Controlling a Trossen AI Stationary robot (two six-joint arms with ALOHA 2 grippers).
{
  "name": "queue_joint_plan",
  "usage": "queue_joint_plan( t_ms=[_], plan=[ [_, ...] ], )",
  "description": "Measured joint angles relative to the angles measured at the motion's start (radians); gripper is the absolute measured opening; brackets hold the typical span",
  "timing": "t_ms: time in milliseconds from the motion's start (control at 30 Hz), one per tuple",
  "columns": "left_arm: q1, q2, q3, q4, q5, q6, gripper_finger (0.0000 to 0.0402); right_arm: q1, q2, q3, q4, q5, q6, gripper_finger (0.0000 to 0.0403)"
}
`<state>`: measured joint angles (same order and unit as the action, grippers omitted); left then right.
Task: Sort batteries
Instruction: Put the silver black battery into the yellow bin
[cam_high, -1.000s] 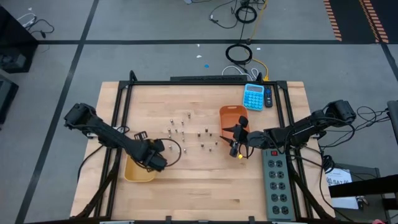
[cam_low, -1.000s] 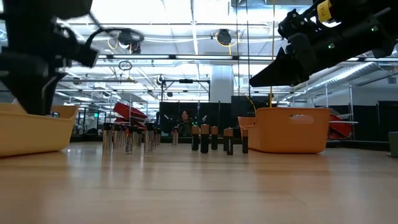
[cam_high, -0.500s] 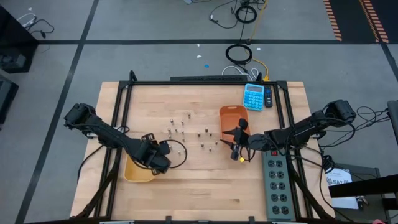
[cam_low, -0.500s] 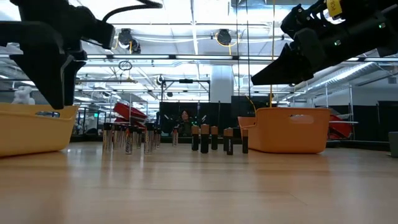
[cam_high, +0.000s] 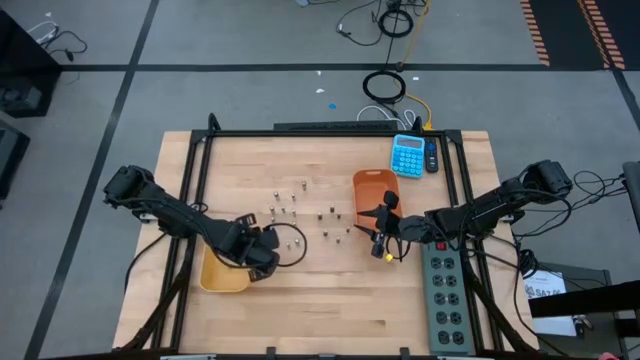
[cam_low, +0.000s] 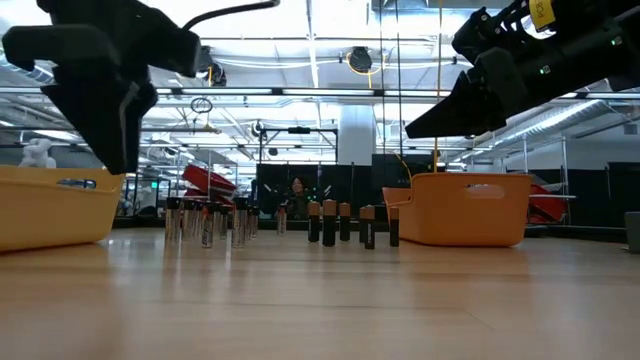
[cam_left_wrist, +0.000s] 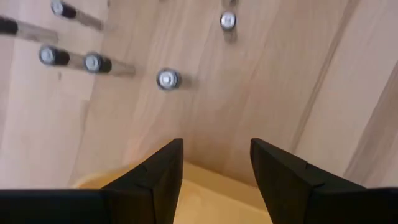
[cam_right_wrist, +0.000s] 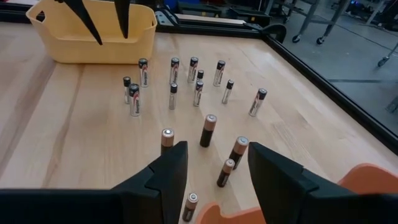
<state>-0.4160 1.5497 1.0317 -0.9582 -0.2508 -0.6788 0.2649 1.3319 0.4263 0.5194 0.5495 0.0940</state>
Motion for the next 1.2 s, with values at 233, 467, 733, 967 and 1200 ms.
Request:
queue_joint_plan(
  t_ms=[233,467,733,967,1200],
  plan=[
    [0.033,0.0,-0.004,0.076,-0.024,0.032,0.0196,0.0,0.0,0.0,-0.001,0.0,0.001,0.016],
    [0.062,0.0,-0.052,0.148,-0.086,0.084,0.0196,0.0,0.0,0.0,-0.025,0.0,0.016,0.016],
    [0.095,0.0,-0.111,0.211,-0.095,0.116,0.0196,0.003,0.0,0.0,-0.025,0.0,0.018,0.016],
    [0.124,0.0,-0.17,0.28,-0.082,0.117,0.0196,0.003,0.0,0.0,-0.025,0.0,0.018,0.016],
    [0.143,0.0,-0.213,0.382,-0.076,0.116,0.0196,0.003,0.0,0.0,-0.024,0.001,0.018,0.016]
  ],
)
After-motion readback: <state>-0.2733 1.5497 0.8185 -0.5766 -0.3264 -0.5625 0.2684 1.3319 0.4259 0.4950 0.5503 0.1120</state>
